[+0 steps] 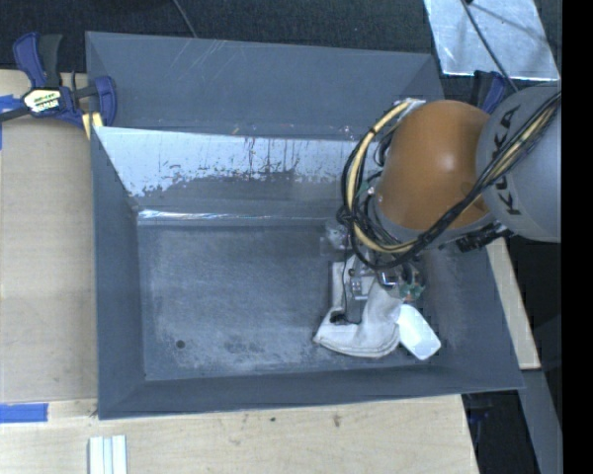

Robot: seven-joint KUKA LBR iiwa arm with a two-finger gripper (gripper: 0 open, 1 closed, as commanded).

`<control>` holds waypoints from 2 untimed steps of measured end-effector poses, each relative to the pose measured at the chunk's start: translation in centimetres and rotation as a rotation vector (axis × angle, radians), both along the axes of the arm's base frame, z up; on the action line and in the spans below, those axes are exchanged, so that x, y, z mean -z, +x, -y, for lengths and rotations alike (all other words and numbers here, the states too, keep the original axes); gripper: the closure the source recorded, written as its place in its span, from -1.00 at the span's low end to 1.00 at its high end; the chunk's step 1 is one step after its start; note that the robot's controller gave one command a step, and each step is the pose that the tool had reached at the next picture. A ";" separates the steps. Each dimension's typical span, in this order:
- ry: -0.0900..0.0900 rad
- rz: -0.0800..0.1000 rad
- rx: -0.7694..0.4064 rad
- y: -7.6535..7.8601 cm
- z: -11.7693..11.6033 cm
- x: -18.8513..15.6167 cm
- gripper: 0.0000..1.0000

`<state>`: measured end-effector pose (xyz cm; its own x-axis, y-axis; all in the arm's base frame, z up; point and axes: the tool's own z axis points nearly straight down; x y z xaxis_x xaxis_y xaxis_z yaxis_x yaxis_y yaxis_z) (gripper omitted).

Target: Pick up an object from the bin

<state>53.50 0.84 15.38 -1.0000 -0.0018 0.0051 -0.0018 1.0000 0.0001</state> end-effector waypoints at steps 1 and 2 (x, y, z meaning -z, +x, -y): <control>0.000 0.008 0.000 0.2 0.0 -0.4 -1.00; 0.000 0.017 -0.026 -1.1 2.7 3.9 -1.00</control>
Offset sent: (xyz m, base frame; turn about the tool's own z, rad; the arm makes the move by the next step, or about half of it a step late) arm -0.0277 -0.0555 -0.0838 -0.0448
